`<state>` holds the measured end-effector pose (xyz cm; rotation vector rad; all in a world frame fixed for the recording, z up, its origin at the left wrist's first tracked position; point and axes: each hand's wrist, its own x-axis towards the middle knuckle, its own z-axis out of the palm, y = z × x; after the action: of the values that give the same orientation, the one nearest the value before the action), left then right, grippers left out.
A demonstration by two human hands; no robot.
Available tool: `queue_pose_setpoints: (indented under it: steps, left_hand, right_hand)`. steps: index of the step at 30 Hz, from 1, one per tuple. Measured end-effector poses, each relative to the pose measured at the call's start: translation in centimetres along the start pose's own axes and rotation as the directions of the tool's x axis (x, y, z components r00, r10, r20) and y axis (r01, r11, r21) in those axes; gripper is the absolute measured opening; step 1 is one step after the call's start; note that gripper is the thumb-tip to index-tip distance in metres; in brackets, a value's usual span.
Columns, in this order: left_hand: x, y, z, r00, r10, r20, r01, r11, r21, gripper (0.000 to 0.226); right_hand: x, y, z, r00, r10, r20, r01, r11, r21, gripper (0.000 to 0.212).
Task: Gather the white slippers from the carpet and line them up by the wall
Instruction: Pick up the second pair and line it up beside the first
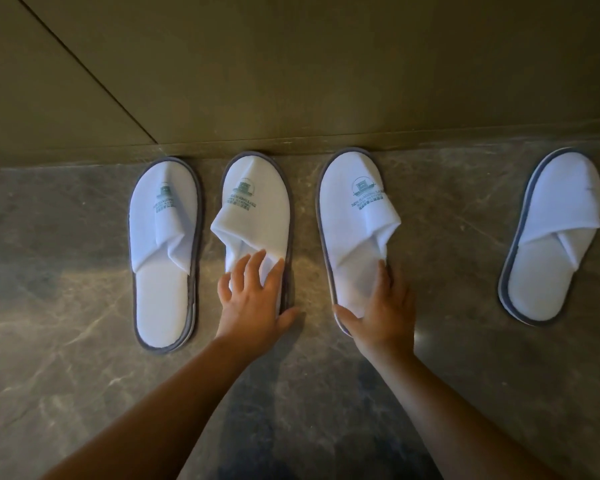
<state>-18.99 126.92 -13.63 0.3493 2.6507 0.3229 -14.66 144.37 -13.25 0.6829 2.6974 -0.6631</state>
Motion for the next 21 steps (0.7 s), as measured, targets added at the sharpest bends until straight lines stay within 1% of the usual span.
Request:
queue_pose_setpoints:
  steps: [2, 4, 7, 10, 13, 16, 21]
  left_hand:
    - [-0.2, 1.6, -0.2, 0.998, 0.054, -0.036, -0.054, 0.998, -0.013, 0.072]
    - [0.0, 3.7, 0.0, 0.991, 0.129, -0.030, -0.129, 0.992, -0.008, 0.073]
    - [1.2, 7.1, 0.9, 0.978, 0.203, 0.046, -0.205, 0.978, 0.044, 0.079]
    - [2.0, 9.7, 2.4, 0.966, 0.232, 0.112, -0.244, 0.963, 0.110, 0.084]
    - [2.5, 11.1, 3.4, 0.964, 0.220, 0.147, -0.237, 0.965, 0.115, 0.090]
    - [3.0, 11.6, 3.9, 0.966, 0.198, 0.165, -0.219, 0.968, 0.125, 0.093]
    - [2.8, 11.9, 4.3, 0.974, 0.176, 0.143, -0.196, 0.971, 0.139, 0.094]
  right_hand:
    - [0.0, 1.1, -1.0, 0.999, -0.009, -0.031, 0.009, 1.000, 0.018, 0.088]
    - [0.2, 2.7, -2.1, 0.997, 0.025, -0.068, -0.023, 0.999, 0.035, 0.080]
    - [0.8, 5.9, -3.9, 0.983, 0.112, -0.149, -0.104, 0.993, 0.060, 0.073]
    - [1.7, 9.7, -5.7, 0.957, 0.191, -0.219, -0.184, 0.982, 0.050, 0.070]
    - [2.7, 12.8, -6.9, 0.921, 0.296, -0.255, -0.288, 0.955, 0.067, 0.073]
    - [3.5, 14.6, -7.3, 0.883, 0.396, -0.252, -0.373, 0.918, 0.137, 0.084]
    - [4.8, 15.9, -7.2, 0.868, 0.438, -0.234, -0.394, 0.894, 0.214, 0.094]
